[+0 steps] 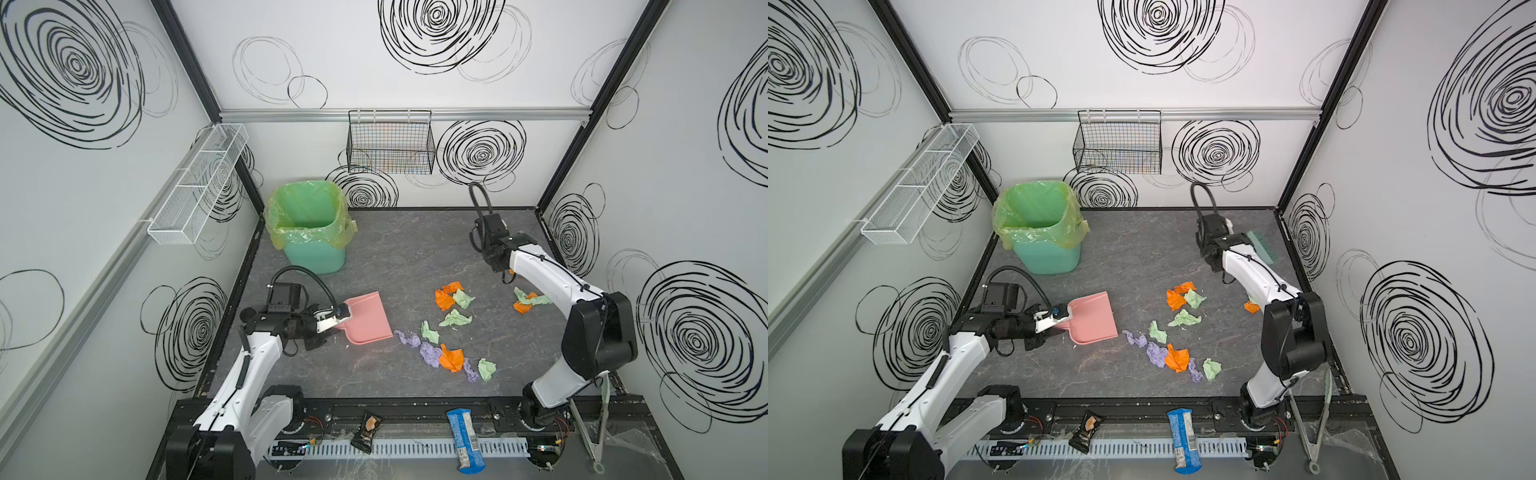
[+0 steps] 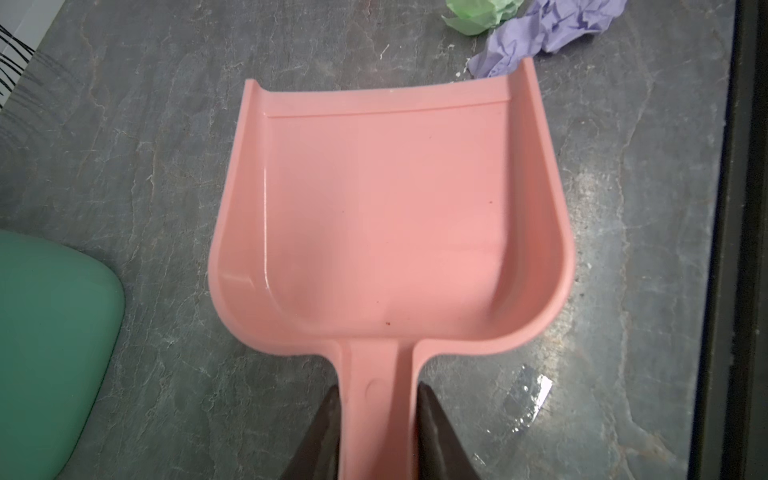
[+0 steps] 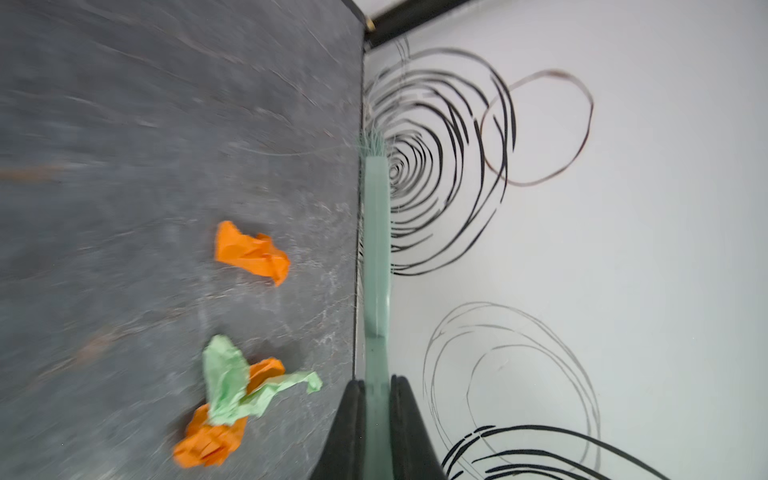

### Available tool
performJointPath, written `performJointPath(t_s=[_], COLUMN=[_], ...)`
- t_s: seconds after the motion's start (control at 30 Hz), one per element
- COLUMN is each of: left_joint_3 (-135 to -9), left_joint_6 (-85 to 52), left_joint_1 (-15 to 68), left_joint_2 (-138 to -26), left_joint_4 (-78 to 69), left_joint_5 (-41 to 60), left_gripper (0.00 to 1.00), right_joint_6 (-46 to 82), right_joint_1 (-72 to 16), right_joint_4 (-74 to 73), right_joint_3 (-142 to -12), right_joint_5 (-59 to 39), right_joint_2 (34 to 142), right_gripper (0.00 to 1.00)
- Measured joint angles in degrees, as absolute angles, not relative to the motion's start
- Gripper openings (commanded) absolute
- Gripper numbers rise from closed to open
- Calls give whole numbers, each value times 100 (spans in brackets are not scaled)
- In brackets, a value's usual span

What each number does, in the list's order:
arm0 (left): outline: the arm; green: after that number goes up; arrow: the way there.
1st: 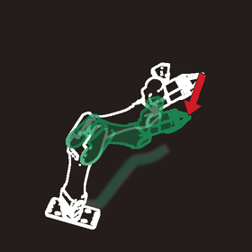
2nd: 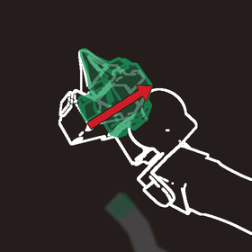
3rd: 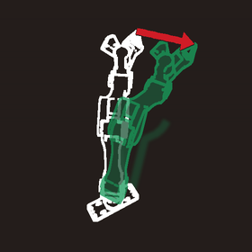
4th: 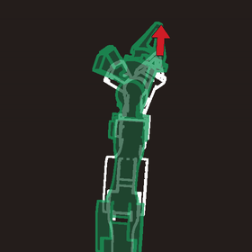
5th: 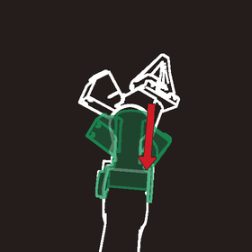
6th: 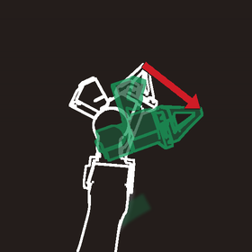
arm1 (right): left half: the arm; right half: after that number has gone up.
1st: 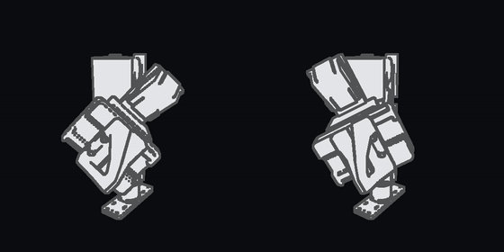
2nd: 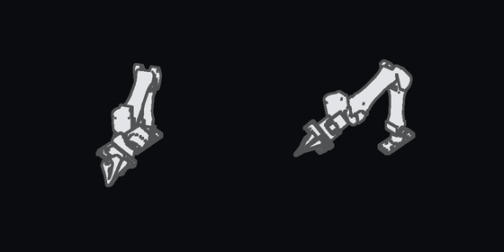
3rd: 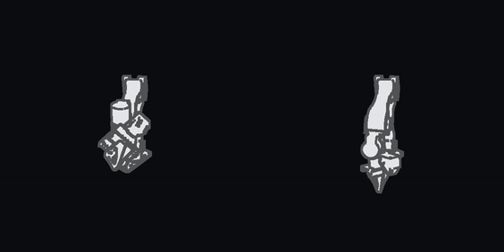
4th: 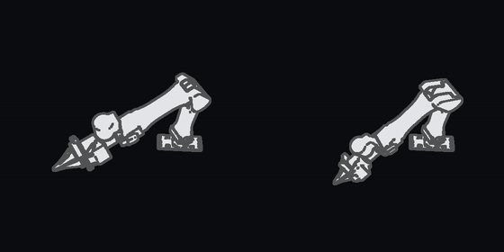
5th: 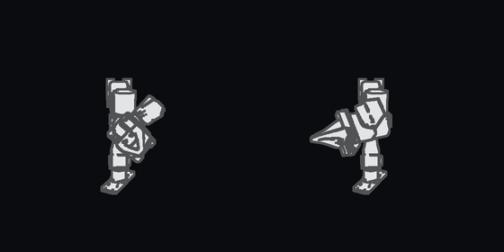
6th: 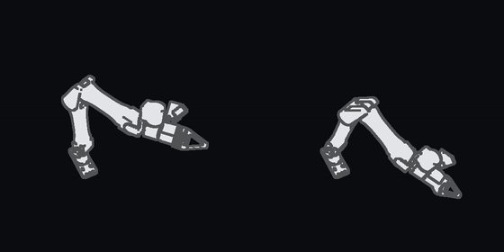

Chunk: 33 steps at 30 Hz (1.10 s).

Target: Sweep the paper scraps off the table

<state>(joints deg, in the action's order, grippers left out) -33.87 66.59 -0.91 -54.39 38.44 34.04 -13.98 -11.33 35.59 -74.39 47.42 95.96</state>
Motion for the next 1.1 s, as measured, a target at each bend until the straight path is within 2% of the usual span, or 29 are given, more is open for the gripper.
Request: performJointPath(t_s=[0.1, 0.27, 0.67, 0.87, 1.1], left_joint_3=[-3382, -3382, -3500, -3656, -3656], left_joint_6=[6678, 6807, 7035, 7050, 7048], left_joint_1=[-143, -349, -425, -429, -429], left_joint_2=[-5402, -5492, -5988, -6003, -6001], left_joint_4=[3848, 3865, 3920, 3913, 3933], left_joint_5=[3422, 3535, 3706, 3715, 3710], left_gripper=[0, 0, 0, 0, 0], right_joint_6=[-1439, -1413, -930, -537, 246], right_joint_1=[-707, -611, -714, -1280, -2445], right_joint_4=[3439, 3409, 3465, 3573, 3979], right_joint_3=[-7483, -7481, -6587, -6114, -5839], right_joint_5=[4619, 4287, 3903, 3933, 3979], right_joint_2=[9996, 10326, 10084, 9780, 9675], right_gripper=[0, 0, 0, 0, 0])
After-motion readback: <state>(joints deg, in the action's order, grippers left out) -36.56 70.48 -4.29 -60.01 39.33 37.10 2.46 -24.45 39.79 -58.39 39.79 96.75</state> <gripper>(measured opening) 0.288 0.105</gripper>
